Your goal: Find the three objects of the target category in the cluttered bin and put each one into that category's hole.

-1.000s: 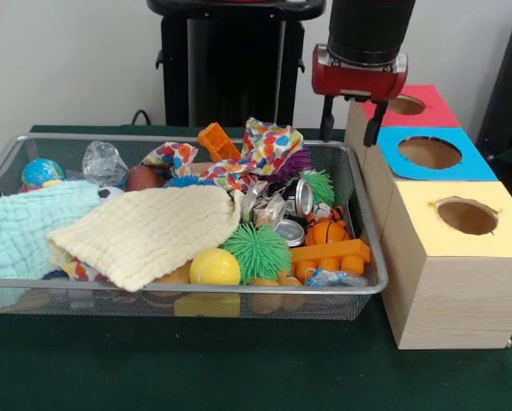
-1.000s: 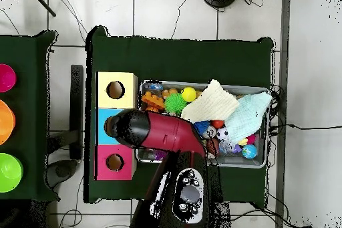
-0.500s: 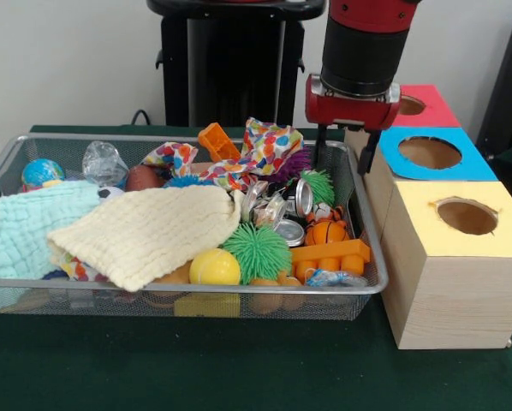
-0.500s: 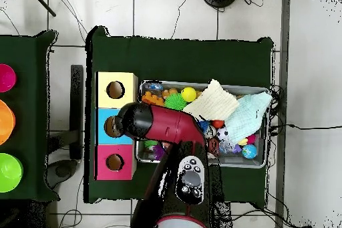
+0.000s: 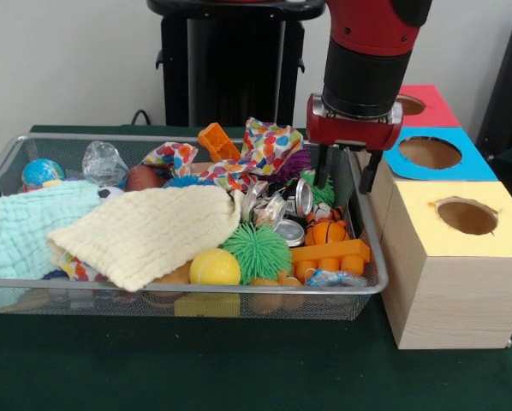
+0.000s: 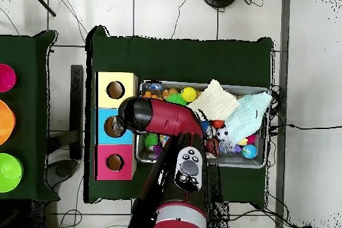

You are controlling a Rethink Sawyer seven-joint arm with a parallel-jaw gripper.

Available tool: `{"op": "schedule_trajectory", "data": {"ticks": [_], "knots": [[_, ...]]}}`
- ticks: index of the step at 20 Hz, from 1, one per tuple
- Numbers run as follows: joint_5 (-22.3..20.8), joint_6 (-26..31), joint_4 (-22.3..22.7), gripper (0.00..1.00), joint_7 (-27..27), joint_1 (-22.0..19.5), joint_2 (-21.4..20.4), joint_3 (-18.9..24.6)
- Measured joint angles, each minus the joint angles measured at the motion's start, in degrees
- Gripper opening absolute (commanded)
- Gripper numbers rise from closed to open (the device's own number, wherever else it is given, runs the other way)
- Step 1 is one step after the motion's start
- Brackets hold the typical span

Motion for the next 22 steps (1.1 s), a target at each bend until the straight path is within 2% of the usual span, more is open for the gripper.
{"op": "schedule_trajectory", "data": {"ticks": [11, 22], "knots": [[0.0, 0.0, -5.2, 1.00, 0.0, 0.6, 2.2, 0.0], [0.0, 2.3, -12.6, 1.00, 0.0, 0.8, 4.9, 0.0]]}}
